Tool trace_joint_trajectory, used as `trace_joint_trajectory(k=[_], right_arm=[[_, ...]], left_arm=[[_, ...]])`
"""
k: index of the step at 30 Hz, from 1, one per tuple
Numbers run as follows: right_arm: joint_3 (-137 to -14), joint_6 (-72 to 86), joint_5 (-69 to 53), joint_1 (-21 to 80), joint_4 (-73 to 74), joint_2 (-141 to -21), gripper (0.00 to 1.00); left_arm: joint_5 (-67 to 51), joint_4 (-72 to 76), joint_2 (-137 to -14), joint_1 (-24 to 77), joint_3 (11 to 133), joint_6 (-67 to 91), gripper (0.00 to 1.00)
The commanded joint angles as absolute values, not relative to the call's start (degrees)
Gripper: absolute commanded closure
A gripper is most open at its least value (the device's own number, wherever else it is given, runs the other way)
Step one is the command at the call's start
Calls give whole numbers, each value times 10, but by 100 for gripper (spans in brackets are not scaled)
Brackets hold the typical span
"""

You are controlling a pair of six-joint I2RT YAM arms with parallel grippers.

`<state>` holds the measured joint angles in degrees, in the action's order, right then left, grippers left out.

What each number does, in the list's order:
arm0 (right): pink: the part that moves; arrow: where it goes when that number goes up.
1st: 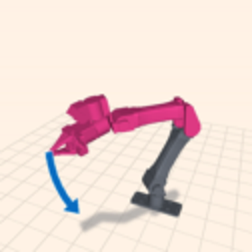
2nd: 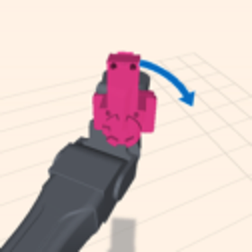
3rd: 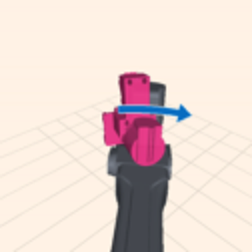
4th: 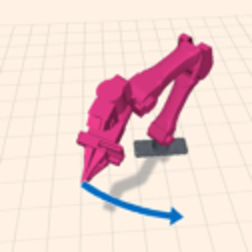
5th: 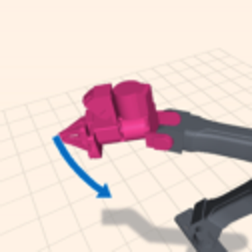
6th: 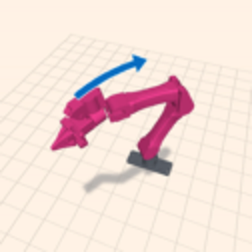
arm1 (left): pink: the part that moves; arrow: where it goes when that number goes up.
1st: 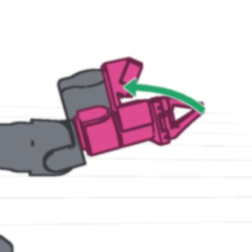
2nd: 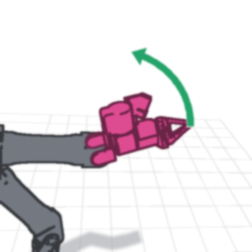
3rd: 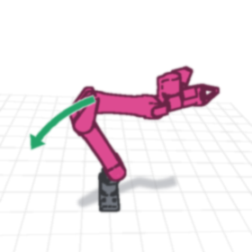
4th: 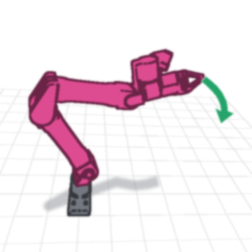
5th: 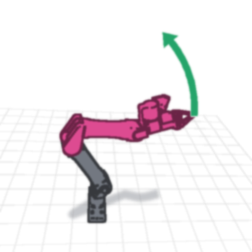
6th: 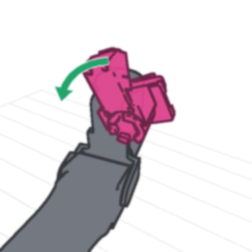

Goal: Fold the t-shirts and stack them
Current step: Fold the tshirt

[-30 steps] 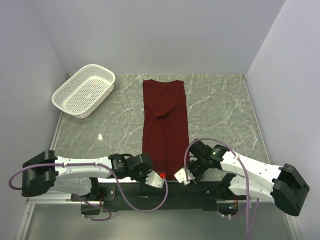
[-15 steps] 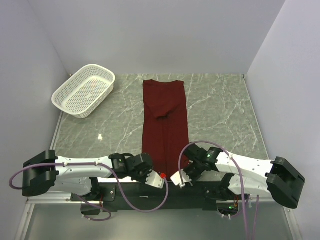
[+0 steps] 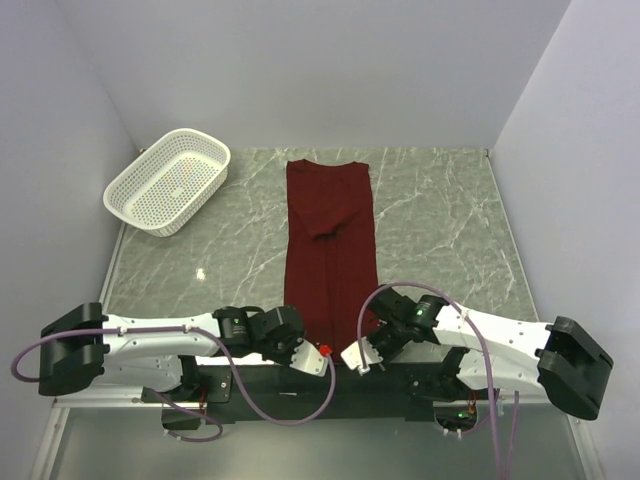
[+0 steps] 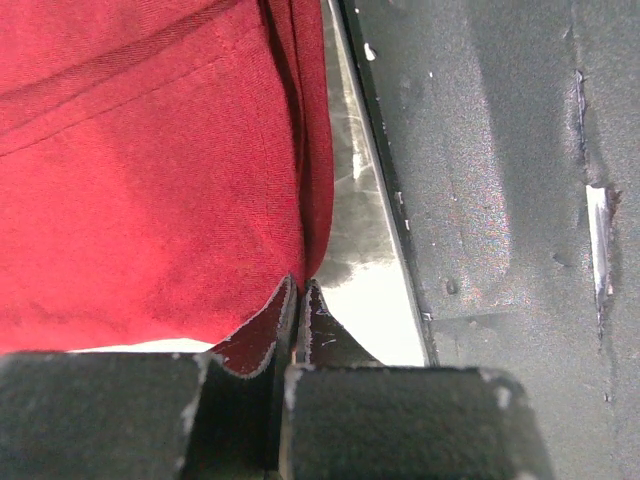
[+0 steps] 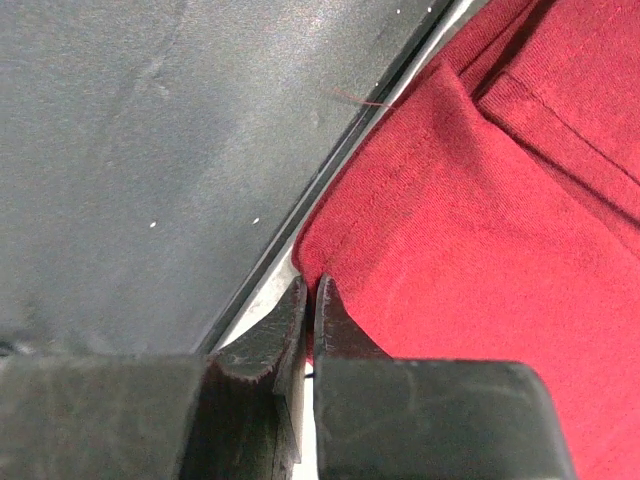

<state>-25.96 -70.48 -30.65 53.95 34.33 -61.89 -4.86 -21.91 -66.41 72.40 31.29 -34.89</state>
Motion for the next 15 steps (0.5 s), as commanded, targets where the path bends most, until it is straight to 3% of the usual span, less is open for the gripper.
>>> trace_joint_trajectory(k=[1,8,15], right_arm=[[-288,-693,-321,525,376,-599,100],[-345,-728,-445,394,476,-562,100],[-385,-687,-499,322,488,-585,100]], left_arm=[[-63,-217,-642,722,327,-347,100],[-91,-210,-621,722,330,-338,100],[-138,-189,-625,690,351,-335,100]])
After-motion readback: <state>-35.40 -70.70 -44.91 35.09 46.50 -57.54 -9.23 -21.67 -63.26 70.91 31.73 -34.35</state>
